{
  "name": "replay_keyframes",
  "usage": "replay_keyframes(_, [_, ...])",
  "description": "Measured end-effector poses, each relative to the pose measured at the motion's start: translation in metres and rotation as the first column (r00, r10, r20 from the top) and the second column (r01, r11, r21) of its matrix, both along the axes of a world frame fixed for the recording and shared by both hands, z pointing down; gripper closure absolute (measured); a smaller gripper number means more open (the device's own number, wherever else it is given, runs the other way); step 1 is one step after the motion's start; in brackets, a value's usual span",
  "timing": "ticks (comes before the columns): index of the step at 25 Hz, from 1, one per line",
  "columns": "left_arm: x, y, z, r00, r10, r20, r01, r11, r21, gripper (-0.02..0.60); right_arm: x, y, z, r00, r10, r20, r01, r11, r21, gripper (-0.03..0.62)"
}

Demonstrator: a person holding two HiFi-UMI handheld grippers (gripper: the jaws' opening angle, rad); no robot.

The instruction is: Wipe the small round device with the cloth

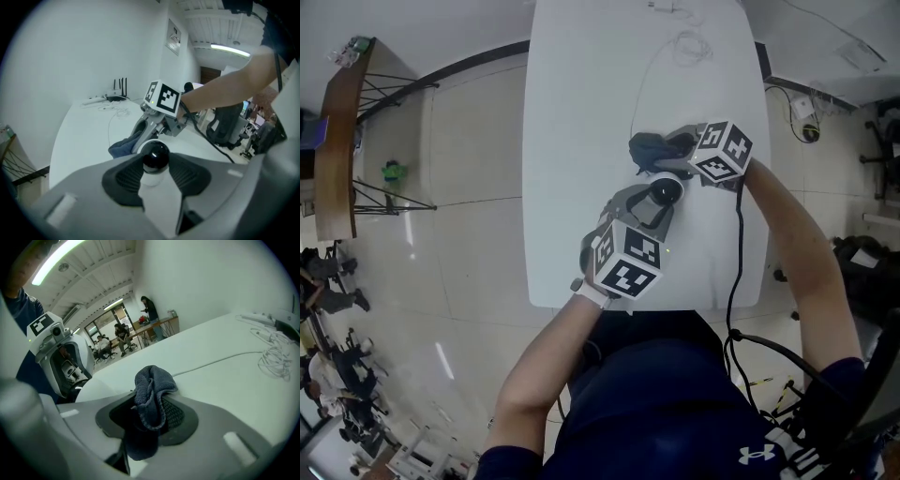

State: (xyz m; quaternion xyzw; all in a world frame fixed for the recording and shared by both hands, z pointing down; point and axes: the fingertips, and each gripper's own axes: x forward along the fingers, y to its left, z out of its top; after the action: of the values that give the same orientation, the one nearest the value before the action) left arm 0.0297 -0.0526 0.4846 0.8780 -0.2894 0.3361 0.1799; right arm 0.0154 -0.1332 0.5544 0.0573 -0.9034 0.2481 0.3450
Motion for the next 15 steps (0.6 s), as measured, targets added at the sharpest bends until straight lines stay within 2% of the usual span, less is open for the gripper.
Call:
replay_keyframes(2, [-0.002,0.001,-0.005,1.0,0.004,-0.019,-0.003,1.0,0.007,0.409,0.003,-0.01,-0.018,0.991,0.107,0.074,-0.107,0.994,-0.003,0.468])
replay_keyframes(4, [-0.009,-0.001,-0.019,0.998,0.0,-0.064,0.002,0.999,0.033,0.38,0.012,-0.021,-0.048,0.963,0.221,0.158,-0.222,0.975,-0.009,0.467])
replay_keyframes(6, [-0.022,-0.008,-0.04,0.994,-0.005,-0.109,0.016,0.995,0.098,0.377,0.022,-0.027,-0.084,0.934,0.284,0.217,-0.293,0.956,0.01,0.467])
replay_keyframes(8, [-0.037,-0.019,-0.063,0.994,0.006,-0.111,0.017,0.979,0.202,0.357,0.028,-0.022,-0.123,0.913,0.311,0.264,-0.329,0.944,0.027,0.465])
replay_keyframes(10, [-0.044,-0.028,-0.086,0.996,0.056,-0.07,-0.03,0.945,0.327,0.293,0.027,-0.009,-0.162,0.892,0.326,0.312,-0.348,0.937,0.015,0.464])
replay_keyframes(12, [-0.036,-0.032,-0.108,0.99,0.14,-0.027,-0.114,0.892,0.437,0.249,0.016,0.01,-0.194,0.868,0.334,0.368,-0.338,0.939,-0.055,0.464])
replay_keyframes(15, [-0.016,-0.025,-0.134,0.958,0.28,0.067,-0.268,0.781,0.564,0.227,-0.01,0.042,-0.22,0.835,0.325,0.444,-0.256,0.944,-0.209,0.459])
